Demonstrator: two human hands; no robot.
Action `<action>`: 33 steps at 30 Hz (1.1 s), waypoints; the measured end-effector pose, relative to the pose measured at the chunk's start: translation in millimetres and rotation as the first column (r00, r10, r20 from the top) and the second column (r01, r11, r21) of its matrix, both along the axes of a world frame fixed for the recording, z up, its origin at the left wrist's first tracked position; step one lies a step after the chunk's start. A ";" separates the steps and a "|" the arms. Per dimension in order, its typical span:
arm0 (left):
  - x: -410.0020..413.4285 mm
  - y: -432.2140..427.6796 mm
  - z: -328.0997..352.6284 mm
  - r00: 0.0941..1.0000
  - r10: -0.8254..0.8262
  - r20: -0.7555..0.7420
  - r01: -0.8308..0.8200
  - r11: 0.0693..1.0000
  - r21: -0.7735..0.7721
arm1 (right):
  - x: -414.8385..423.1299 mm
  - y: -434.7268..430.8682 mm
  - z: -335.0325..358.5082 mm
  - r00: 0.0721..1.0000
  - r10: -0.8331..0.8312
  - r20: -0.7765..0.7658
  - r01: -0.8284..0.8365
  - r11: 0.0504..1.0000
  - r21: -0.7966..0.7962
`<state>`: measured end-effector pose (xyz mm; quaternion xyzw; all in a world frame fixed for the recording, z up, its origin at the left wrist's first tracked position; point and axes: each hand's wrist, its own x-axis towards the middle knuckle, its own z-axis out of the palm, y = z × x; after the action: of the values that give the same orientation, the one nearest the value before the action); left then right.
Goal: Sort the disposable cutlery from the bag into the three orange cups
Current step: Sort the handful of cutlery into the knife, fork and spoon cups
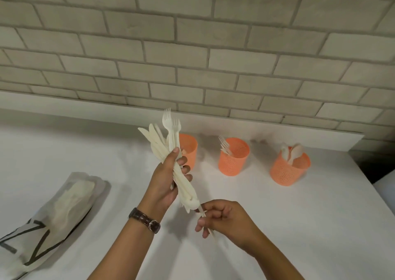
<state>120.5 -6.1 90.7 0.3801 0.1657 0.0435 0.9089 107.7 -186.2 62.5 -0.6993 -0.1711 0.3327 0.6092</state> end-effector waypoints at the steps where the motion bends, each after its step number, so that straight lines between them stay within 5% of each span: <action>1: -0.6 1.5 0.7 1.000 0.006 0.000 -0.006 1.000 0.021 | -0.1 -0.5 1.8 1.000 -0.014 0.003 0.014 1.000 -0.006; 10: -16.3 36.2 2.1 0.989 0.145 0.037 -0.150 0.949 0.276 | 20.1 -12.5 9.3 0.979 -0.124 0.162 0.142 0.984 -0.107; 17: -38.0 35.2 -15.1 0.993 0.116 0.012 -0.112 0.918 0.381 | 96.0 50.4 30.3 0.803 -0.444 0.398 0.467 0.883 0.044; 21: -46.5 29.1 -21.0 0.995 0.099 -0.005 -0.089 0.917 0.389 | 129.4 104.2 33.3 0.716 -0.453 0.530 0.472 0.875 0.110; 25: -52.6 30.7 -24.0 0.998 0.060 -0.012 -0.051 0.926 0.375 | 151.8 132.1 11.4 0.702 -0.312 0.640 0.470 0.879 -0.086; 28: -55.0 33.7 -25.8 0.999 0.042 -0.013 -0.033 0.919 0.392 | 147.1 134.9 1.1 0.728 -0.278 0.626 0.476 0.863 -0.170; 30: -53.8 34.8 -27.1 0.998 0.055 -0.019 -0.041 0.904 0.426 | 128.4 129.6 8.9 0.745 -0.378 0.549 0.464 0.885 -0.021; 33: -49.0 32.5 -30.0 0.998 0.059 -0.029 -0.037 0.871 0.490 | 89.5 115.3 27.7 0.916 -0.297 0.270 0.274 0.954 0.121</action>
<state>71.5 26.4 60.7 0.5942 0.1781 0.0982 0.7782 197.1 -70.9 90.1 -0.7321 -0.1662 0.1288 0.6479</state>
